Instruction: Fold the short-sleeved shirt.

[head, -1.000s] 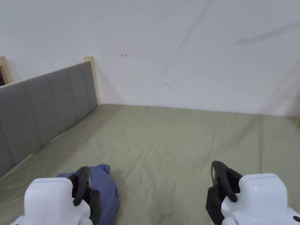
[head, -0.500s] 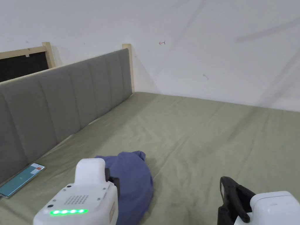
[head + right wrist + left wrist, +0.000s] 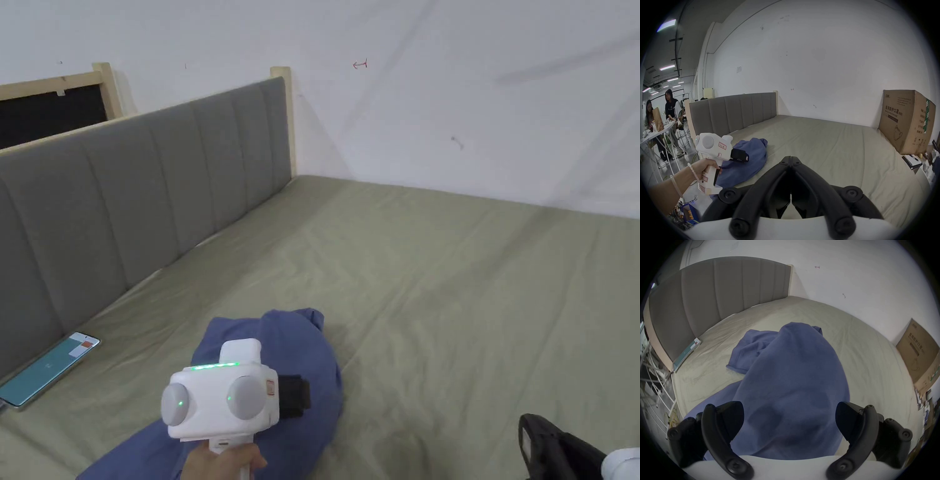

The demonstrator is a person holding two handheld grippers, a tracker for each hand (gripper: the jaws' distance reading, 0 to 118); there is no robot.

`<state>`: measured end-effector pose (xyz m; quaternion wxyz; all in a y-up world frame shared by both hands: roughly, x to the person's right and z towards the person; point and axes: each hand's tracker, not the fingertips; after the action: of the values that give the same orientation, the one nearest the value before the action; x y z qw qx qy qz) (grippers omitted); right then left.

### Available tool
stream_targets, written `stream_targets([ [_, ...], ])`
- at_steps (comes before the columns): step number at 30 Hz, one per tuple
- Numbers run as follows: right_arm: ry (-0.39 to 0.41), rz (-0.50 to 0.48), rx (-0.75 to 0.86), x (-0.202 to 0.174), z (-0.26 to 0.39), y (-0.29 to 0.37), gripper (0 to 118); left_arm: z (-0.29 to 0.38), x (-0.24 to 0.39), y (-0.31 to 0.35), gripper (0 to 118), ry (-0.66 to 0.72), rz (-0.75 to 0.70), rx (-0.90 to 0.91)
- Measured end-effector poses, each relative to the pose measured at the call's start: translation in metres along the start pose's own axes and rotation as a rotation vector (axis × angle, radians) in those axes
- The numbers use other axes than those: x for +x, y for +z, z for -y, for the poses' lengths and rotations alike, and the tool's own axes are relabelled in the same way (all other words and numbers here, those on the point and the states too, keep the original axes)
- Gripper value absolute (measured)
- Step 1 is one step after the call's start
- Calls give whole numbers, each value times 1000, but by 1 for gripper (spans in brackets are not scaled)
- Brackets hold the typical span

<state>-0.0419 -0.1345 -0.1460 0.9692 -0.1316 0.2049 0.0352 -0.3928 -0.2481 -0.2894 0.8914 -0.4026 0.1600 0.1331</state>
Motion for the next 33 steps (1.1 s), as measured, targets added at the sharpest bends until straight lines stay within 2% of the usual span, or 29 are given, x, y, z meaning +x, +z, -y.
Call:
stream_targets([
  [6,10,17,-37,2,4,-10,0,-1,17,-47,112,-53,-38,-76],
  [7,12,18,-44,2,5,-11,0,1,17,-56,111,-52,-33,-115],
  [10,17,8,-70,1,9,-15,0,7,16,-55,104,-41,-39,-74],
  [11,17,10,-81,0,10,-17,0,5,13,-51,94,-20,-46,-75],
  [13,9,10,-97,0,13,-20,0,1,10,-46,59,-17,-54,-68],
  [14,-3,4,-109,0,15,-22,0,1,6,-46,15,-4,-84,-49],
  [15,-13,-1,-117,0,16,-23,0,2,4,-52,1,3,-94,-55],
  [22,-21,14,-124,11,13,-16,0,-17,-18,-36,1,284,36,-138],
  [27,-54,70,-85,34,4,-6,0,-34,-13,4,1,298,152,-54],
  [31,-88,129,-59,56,-3,7,0,-58,2,42,1,387,279,-15],
  [33,-109,160,-34,68,-7,16,0,-72,25,63,1,314,304,31],
])
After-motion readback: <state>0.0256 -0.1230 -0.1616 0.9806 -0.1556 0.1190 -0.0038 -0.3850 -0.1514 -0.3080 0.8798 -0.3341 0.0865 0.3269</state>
